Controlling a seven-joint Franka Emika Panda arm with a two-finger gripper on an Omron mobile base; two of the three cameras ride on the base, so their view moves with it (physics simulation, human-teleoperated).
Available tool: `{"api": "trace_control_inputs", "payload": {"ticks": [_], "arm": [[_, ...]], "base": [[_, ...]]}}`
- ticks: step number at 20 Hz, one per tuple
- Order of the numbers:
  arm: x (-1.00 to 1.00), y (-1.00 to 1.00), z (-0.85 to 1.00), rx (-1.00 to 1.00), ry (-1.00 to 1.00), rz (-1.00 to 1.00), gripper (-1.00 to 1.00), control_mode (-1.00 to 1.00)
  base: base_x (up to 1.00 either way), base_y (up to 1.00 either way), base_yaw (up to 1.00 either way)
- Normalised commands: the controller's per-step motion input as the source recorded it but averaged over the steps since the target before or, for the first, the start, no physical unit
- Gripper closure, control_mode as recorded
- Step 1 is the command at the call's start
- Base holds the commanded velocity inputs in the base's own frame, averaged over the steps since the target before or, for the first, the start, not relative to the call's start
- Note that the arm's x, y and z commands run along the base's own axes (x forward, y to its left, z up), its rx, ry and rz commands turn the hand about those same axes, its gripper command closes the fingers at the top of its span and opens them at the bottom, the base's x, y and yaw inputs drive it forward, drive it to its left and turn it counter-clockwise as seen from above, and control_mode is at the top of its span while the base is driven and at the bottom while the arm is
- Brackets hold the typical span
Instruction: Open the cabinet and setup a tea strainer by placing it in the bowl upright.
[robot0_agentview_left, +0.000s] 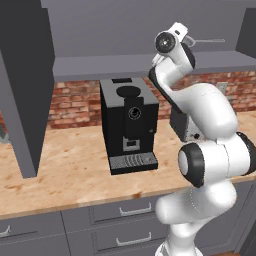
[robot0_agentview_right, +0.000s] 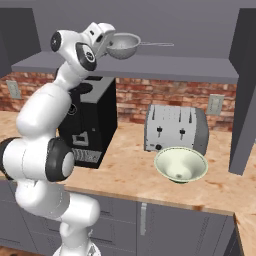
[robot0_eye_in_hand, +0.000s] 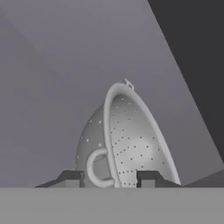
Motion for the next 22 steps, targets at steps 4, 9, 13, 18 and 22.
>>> {"api": "trace_control_inputs", "payload": {"ticks": [4, 9, 13, 18, 22], "arm": [[-1.00, 0.24, 0.04, -0.02, 0.00, -0.05, 1.00, -1.00], [-1.00, 0.01, 0.11, 0.00, 0.00, -0.04, 1.00, -1.00], [-1.00, -0.03, 0.12, 0.00, 0.00, -0.05, 1.00, -1.00], [-1.00, -0.22, -0.04, 0.00, 0.00, -0.08, 1.00, -1.00], [-0.81, -0.47, -0.18, 0.00, 0.03, -0.15, 1.00, -1.00]], "base": [[0.00, 0.00, 0.00], [0.00, 0.00, 0.00], [0.00, 0.00, 0.00], [0.00, 0.00, 0.00], [0.00, 0.00, 0.00]]}}
